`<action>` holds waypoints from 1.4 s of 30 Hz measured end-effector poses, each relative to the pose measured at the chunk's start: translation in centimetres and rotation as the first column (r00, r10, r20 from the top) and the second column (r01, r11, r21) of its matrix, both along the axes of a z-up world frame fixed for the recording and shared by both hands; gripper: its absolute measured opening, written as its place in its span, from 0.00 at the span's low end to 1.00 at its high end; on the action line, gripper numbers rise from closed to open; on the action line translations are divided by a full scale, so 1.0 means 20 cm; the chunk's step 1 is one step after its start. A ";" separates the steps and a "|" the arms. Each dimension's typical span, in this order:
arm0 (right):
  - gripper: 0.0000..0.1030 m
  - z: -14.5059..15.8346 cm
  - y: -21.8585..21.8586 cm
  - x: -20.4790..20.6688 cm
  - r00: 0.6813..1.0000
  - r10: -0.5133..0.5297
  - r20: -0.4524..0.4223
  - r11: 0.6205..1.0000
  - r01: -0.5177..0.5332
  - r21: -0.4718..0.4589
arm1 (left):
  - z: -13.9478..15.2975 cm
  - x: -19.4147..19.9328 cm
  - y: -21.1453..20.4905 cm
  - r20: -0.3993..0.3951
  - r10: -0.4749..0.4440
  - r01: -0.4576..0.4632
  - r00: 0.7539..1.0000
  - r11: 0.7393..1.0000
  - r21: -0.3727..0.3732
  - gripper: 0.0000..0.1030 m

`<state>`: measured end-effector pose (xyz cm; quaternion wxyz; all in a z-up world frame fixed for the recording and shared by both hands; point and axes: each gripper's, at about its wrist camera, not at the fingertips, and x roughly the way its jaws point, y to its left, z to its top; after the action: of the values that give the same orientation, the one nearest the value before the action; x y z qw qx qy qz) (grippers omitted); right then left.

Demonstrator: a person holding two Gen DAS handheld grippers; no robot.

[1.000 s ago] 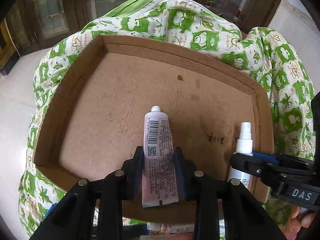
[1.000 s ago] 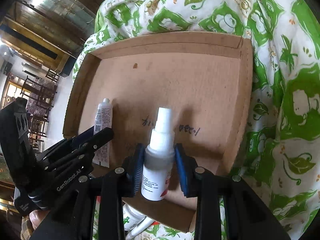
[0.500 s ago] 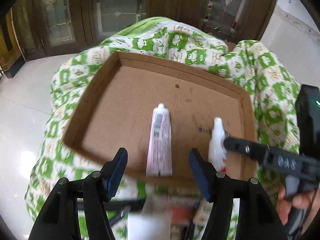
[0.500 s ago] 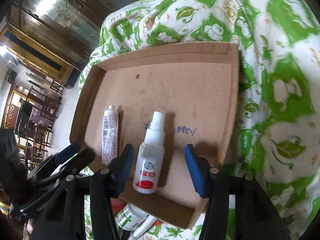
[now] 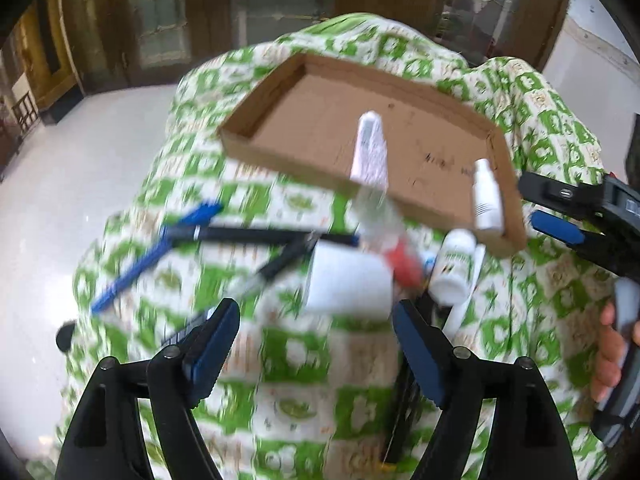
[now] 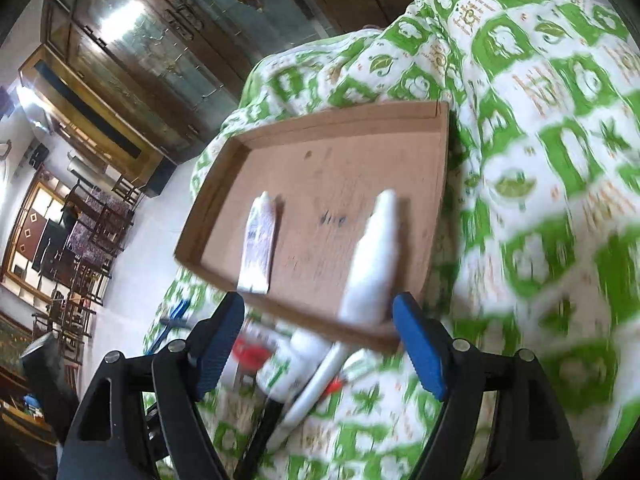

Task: Organize rigid objects
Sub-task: 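Grasp the black yellow-capped marker with the left tool while the right tool grasps the white marker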

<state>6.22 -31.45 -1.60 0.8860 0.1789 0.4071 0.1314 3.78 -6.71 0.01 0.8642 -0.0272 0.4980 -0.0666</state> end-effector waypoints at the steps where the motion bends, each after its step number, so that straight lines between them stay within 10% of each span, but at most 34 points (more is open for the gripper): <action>1: 0.74 -0.01 0.01 -0.04 1.000 0.009 -0.007 1.000 -0.009 0.006 | -0.01 -0.01 0.01 -0.005 0.009 -0.009 1.000 1.000 -0.002 0.80; 13: 0.74 -0.16 0.09 -0.18 0.984 0.108 -0.143 0.993 -0.100 0.059 | -0.08 -0.05 0.08 -0.022 0.072 -0.073 0.997 0.997 -0.037 0.80; 18: 0.40 -0.24 0.15 -0.19 0.957 0.177 -0.230 0.983 -0.160 0.092 | -0.09 -0.05 0.08 -0.022 0.065 -0.066 0.998 0.997 -0.045 0.80; 22: 0.34 -0.30 0.18 -0.18 0.943 0.179 -0.281 0.982 -0.154 0.109 | -0.09 -0.05 0.06 -0.022 0.058 -0.059 0.998 0.997 -0.049 0.80; 42: 0.16 -0.35 0.14 -0.12 0.949 0.097 -0.298 0.995 -0.099 0.011 | -0.11 -0.15 -0.25 -0.056 -0.222 0.221 0.973 0.975 -0.030 0.79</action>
<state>3.82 -28.68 -8.62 0.8071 0.1745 0.5448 0.1459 0.80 -11.70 -2.27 0.8360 0.0162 0.5223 -0.1677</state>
